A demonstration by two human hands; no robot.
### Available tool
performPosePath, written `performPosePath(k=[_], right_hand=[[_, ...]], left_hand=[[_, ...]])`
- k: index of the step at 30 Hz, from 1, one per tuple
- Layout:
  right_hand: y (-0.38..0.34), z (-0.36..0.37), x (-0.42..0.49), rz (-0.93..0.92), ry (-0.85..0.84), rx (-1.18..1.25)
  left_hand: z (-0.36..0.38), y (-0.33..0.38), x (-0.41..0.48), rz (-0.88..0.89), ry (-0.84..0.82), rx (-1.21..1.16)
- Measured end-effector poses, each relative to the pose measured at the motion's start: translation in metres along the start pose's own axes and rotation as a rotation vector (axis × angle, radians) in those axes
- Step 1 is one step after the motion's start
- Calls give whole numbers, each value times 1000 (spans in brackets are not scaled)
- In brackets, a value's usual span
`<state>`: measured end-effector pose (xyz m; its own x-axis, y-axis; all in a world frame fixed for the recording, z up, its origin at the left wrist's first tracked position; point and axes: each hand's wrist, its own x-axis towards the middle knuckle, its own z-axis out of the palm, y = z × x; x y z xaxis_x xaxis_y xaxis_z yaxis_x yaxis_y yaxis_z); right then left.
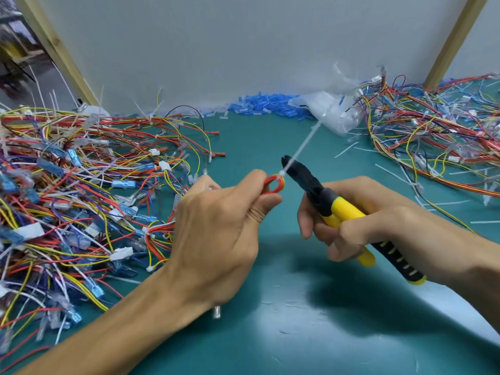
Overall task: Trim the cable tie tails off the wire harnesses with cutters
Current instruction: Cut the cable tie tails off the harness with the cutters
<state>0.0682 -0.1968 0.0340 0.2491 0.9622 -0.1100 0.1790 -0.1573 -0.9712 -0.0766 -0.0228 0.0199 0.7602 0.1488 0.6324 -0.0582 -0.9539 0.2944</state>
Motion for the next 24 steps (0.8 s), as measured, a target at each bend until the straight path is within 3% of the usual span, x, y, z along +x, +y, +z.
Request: performPosePath(k=[6,15,18,24], right_hand=[[-10,2,0,13,2,95],[-11,2,2,93,-144,361],[-11,2,3,110,-173,371],[-10,0,4,133,-196,348]], left_hand=[[1,-8,2,-72,-18,31],[3,-7,0,37,-15,19],[4,-4,-2,79,-6,44],[-1,-11,4,-17,75,-17]])
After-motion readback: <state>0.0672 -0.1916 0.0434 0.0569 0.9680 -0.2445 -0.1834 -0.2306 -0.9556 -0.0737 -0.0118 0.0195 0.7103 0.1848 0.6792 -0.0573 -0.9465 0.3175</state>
